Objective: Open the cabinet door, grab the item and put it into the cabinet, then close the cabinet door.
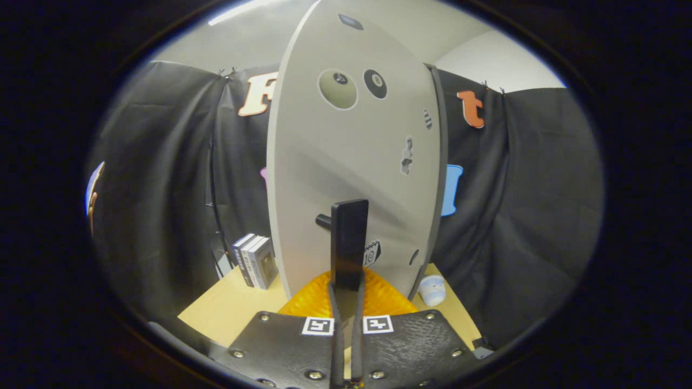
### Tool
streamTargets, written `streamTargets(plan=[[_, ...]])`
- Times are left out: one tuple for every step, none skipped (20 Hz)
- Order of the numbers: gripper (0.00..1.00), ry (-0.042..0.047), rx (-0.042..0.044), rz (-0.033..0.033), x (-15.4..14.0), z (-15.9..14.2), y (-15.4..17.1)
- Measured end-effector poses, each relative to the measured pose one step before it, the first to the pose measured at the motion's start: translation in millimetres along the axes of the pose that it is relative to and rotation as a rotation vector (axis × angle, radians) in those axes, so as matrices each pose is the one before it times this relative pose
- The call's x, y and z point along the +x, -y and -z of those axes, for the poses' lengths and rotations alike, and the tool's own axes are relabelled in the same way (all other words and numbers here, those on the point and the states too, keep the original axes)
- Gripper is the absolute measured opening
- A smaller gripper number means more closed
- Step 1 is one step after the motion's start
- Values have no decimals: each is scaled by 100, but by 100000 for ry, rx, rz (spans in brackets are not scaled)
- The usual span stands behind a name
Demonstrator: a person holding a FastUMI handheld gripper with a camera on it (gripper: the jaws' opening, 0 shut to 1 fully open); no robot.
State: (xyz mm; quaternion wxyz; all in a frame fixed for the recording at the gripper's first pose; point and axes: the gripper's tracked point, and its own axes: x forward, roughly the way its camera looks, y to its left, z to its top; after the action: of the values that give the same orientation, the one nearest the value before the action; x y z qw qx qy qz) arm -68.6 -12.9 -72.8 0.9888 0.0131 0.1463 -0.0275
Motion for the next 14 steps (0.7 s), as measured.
streamTargets(plan=[[5,-91,226,2070,-143,52,403],[5,-148,417,1948,-185,34,428],[5,-119,656,1985,-176,92,325],[5,-86,290,1787,-147,83,354],[5,53,252,2079,-104,13,426],[5,-88,-154,1908,-91,-4,429],[5,-88,24,1779,-113,65,455],[5,-211,287,1572,-154,98,400],[4,-196,108,1209,-172,26,306],[4,-249,294,866,-98,15,238],[4,-191,467,753,-77,80,296],[4,-174,637,572,-95,92,217],[4,-209,573,724,-39,76,343],[4,-421,599,849,-108,57,302]])
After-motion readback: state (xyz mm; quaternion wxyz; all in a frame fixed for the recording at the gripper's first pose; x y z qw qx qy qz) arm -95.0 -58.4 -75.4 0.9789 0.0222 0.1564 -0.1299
